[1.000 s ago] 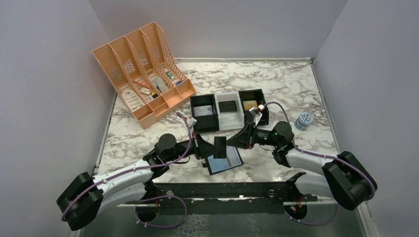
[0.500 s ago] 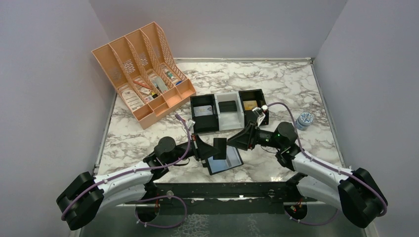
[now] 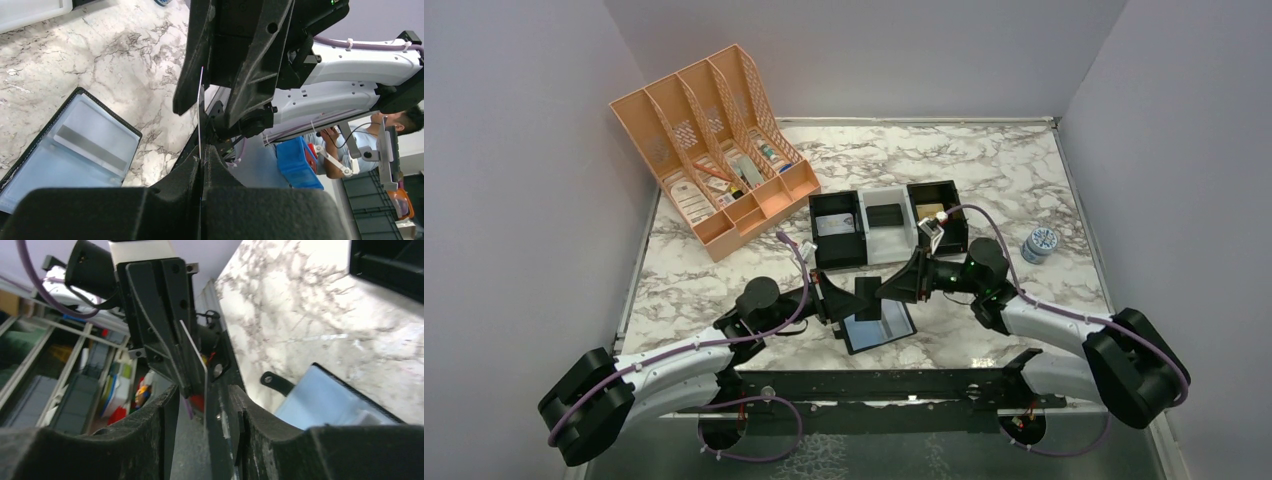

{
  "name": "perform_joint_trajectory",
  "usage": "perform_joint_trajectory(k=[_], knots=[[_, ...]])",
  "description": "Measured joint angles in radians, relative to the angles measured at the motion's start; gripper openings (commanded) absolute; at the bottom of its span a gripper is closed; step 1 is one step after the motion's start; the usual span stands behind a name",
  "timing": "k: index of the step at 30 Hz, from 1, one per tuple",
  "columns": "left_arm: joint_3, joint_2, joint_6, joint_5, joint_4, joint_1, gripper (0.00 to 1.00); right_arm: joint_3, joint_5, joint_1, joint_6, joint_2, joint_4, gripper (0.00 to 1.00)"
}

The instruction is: Take the credit cards out of the card holder

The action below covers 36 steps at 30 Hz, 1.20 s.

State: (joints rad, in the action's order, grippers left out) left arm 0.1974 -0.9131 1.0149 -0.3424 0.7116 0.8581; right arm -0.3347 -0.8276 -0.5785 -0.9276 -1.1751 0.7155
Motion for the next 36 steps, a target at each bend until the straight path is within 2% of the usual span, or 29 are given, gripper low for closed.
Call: perform_joint_trajectory(k=[5, 7, 9, 12, 16, 18, 21, 24, 29, 36], knots=[[0.0, -0.007, 0.0, -0.001, 0.005, 0.0, 0.0, -0.007, -0.059, -0.016, -0.042, -0.055, 0.102, 0.15], [0.001, -0.006, 0.0, -0.001, 0.016, 0.0, 0.0, -0.006, -0.064, -0.016, -0.049, -0.058, 0.119, 0.03], [0.001, -0.001, 0.0, -0.001, 0.027, 0.001, 0.06, -0.006, -0.065, -0.016, -0.056, -0.058, 0.131, 0.01], [0.0, 0.014, 0.0, -0.001, 0.025, 0.001, 0.13, -0.006, -0.064, -0.017, -0.063, -0.053, 0.14, 0.01], [-0.022, 0.048, 0.003, -0.001, 0.027, 0.001, 0.14, -0.006, -0.061, -0.021, -0.058, -0.031, 0.134, 0.01], [-0.044, 0.072, 0.005, -0.001, 0.028, 0.002, 0.12, -0.006, -0.062, -0.021, -0.055, -0.027, 0.129, 0.01], [-0.072, 0.105, 0.012, -0.001, 0.025, 0.002, 0.03, -0.007, -0.063, -0.021, -0.053, -0.027, 0.121, 0.02], [-0.076, 0.125, 0.015, -0.001, 0.029, 0.002, 0.0, -0.007, -0.071, -0.021, -0.053, -0.027, 0.124, 0.07], [-0.076, 0.118, 0.014, -0.005, 0.031, 0.003, 0.0, -0.007, -0.104, -0.021, -0.061, -0.042, 0.154, 0.25], [-0.074, 0.1, 0.007, -0.008, 0.031, 0.003, 0.0, -0.007, -0.127, -0.021, -0.079, -0.074, 0.206, 0.28]])
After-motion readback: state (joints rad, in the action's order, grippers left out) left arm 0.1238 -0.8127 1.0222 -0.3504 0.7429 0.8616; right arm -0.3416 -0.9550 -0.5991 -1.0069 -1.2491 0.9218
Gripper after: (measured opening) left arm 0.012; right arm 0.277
